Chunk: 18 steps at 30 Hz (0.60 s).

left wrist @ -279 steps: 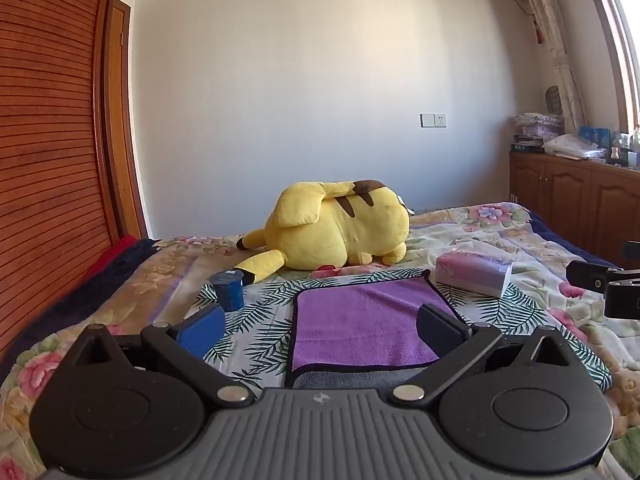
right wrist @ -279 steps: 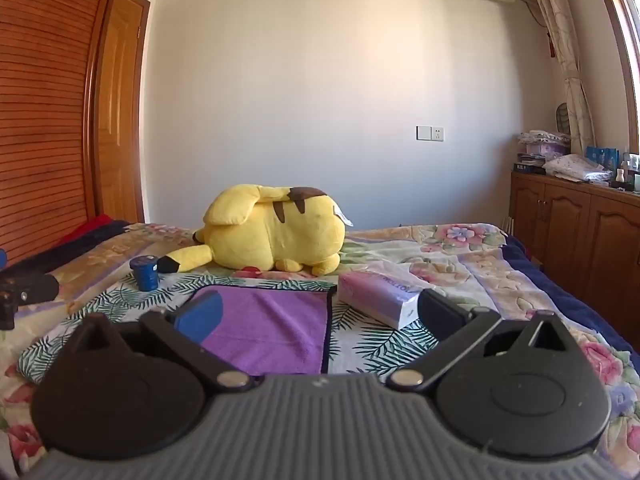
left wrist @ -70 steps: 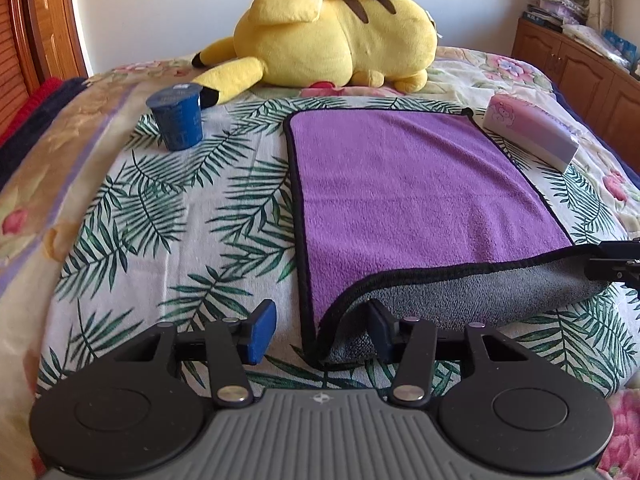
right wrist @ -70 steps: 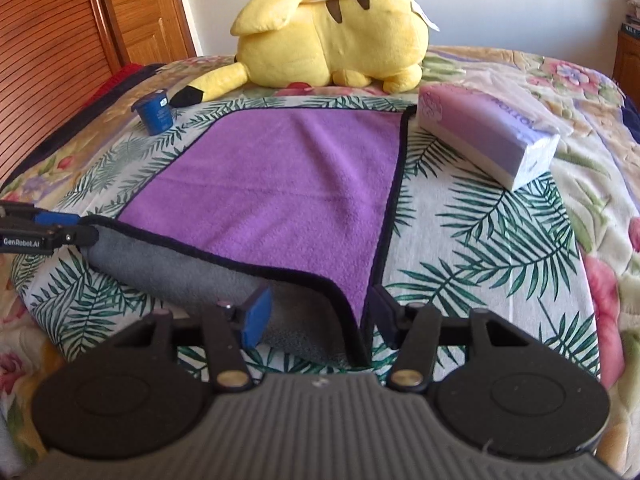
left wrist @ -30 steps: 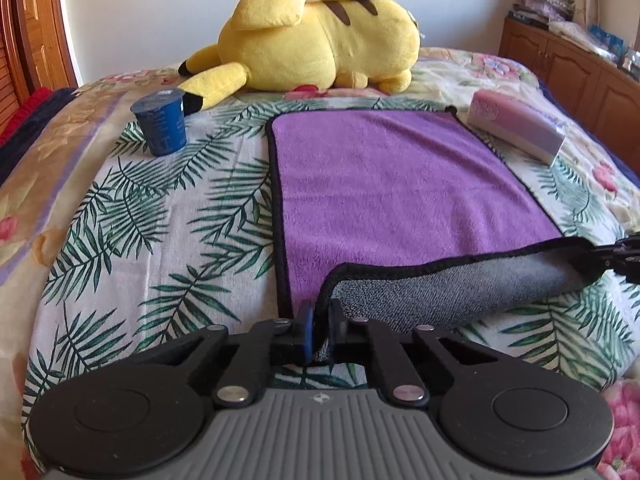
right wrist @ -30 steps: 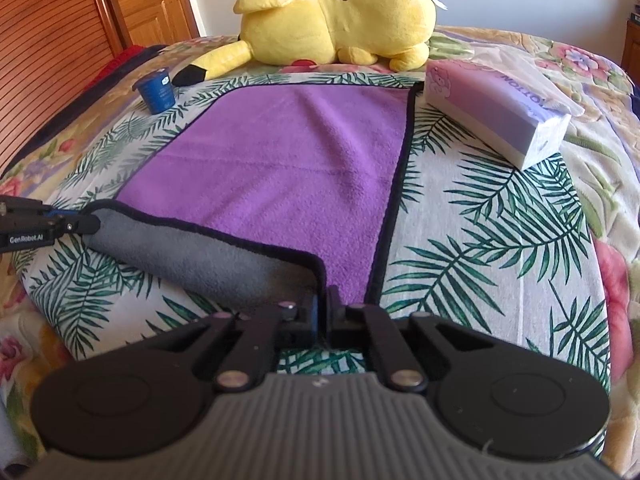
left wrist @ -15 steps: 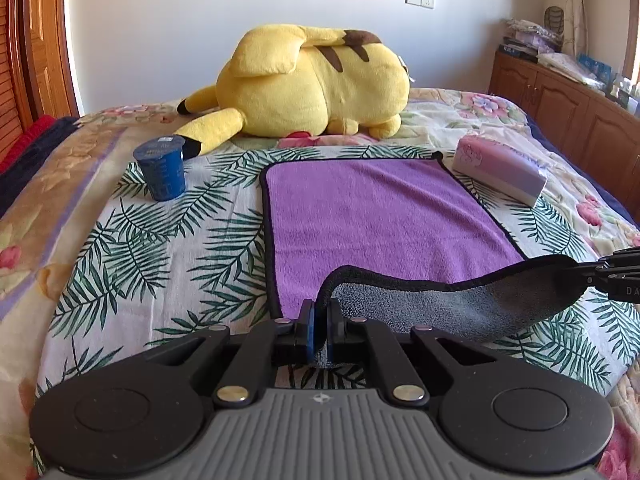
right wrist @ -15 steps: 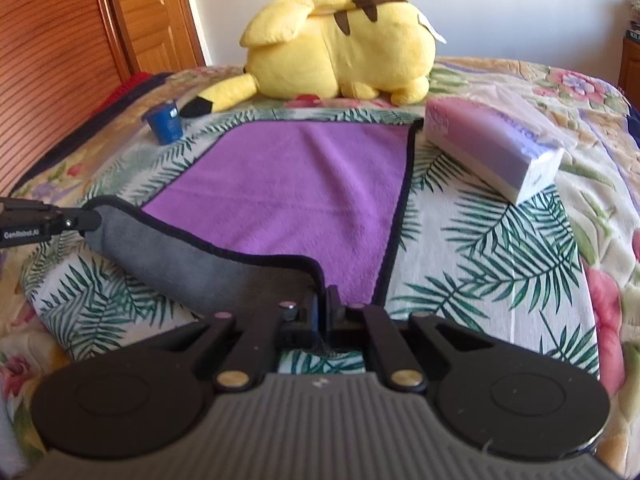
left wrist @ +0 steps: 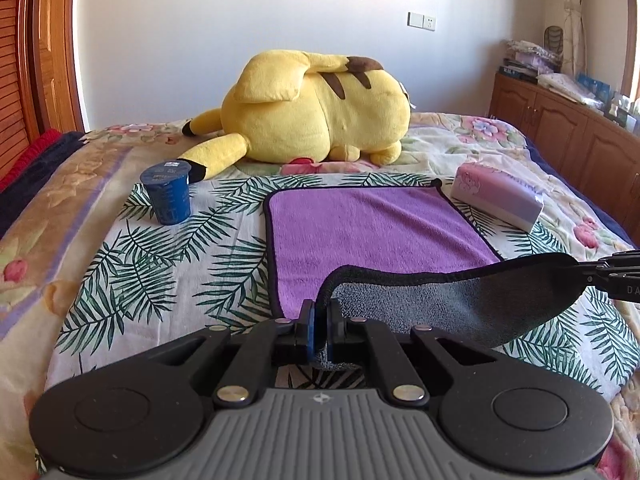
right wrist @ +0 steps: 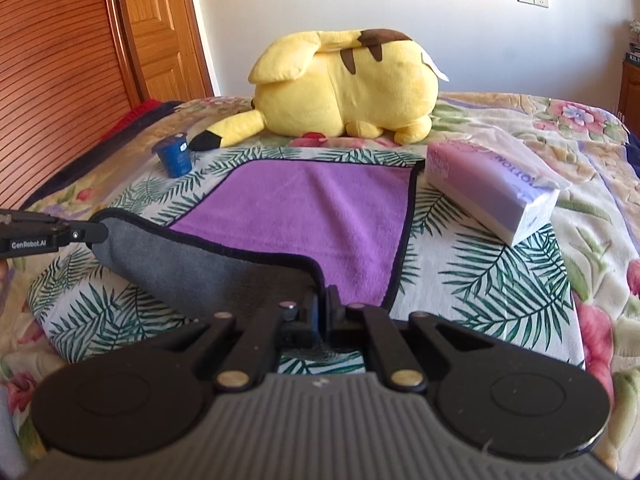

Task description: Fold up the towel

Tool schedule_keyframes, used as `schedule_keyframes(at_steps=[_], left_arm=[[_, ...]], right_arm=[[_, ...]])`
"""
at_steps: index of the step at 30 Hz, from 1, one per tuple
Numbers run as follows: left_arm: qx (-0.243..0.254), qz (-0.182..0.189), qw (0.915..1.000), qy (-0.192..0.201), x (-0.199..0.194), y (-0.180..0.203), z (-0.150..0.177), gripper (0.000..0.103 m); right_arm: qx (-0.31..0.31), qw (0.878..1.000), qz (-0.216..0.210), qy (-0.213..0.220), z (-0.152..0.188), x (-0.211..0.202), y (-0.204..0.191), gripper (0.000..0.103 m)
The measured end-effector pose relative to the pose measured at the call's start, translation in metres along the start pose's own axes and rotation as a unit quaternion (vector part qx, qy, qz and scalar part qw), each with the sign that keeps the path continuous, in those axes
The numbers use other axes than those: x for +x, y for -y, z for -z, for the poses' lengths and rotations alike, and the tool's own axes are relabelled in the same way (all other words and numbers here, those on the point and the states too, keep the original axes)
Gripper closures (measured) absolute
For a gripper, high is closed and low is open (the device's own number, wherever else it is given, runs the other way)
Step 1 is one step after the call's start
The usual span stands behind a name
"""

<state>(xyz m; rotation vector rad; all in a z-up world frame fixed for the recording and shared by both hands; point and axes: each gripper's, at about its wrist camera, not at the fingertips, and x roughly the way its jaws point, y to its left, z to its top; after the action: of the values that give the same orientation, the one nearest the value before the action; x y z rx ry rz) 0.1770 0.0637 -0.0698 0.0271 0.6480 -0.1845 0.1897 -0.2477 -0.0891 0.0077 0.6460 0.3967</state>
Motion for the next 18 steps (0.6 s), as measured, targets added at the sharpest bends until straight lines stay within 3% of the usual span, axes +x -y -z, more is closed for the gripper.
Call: schedule_keyframes(at_steps=[18], left_arm=[[0.014,0.0,0.9999,0.007,0.009,-0.005,-0.012,0.103]], right_arm=[[-0.007,1.0,0.005,0.003,-0.001,0.013,0.007,0.099]])
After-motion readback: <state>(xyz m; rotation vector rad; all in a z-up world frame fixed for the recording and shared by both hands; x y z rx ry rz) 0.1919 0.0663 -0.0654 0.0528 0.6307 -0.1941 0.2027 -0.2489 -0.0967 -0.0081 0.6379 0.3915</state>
